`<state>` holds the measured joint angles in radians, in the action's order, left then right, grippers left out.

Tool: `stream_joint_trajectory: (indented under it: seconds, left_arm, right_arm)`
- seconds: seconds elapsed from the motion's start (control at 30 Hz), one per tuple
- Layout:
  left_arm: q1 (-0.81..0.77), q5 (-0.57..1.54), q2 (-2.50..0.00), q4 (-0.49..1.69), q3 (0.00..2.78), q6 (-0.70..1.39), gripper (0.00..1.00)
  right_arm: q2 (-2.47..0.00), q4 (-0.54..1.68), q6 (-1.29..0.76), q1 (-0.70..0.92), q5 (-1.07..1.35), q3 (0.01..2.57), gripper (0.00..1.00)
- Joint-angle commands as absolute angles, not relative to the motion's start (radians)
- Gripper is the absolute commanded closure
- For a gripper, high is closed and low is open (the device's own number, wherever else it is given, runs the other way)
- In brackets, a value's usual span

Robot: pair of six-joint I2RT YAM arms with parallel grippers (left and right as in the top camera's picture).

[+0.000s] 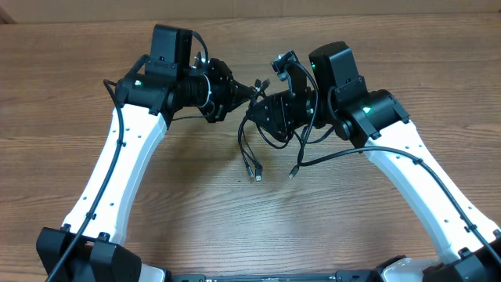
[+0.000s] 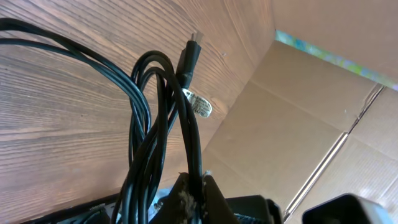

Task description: Untangle cables

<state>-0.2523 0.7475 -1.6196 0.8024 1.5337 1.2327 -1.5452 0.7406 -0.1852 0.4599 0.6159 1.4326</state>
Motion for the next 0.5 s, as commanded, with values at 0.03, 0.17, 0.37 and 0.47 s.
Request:
stream_joint_trajectory:
  seconds: [0.03, 0.17, 0.37, 0.47]
  left_arm:
    - [-0.281, 0.768, -1.616, 0.805, 1.549, 1.241, 0.95]
    - [-0.289, 0.767, -1.616, 0.808, 1.549, 1.233, 0.95]
    - [-0.289, 0.739, -1.616, 0.808, 1.549, 1.149, 0.95]
    - [-0.289, 0.663, -1.616, 0.809, 1.549, 1.038, 0.85]
  right_arm:
    - [-1.575, 0.712, -0.166, 0.467, 0.603, 1.437, 0.67]
    - [-1.582, 0.704, -0.167, 0.467, 0.568, 1.437, 0.91]
    - [-1.581, 0.705, -0.195, 0.446, 0.562, 1.437, 0.96]
    - [-1.580, 0.705, -0.282, 0.418, 0.564, 1.439, 0.96]
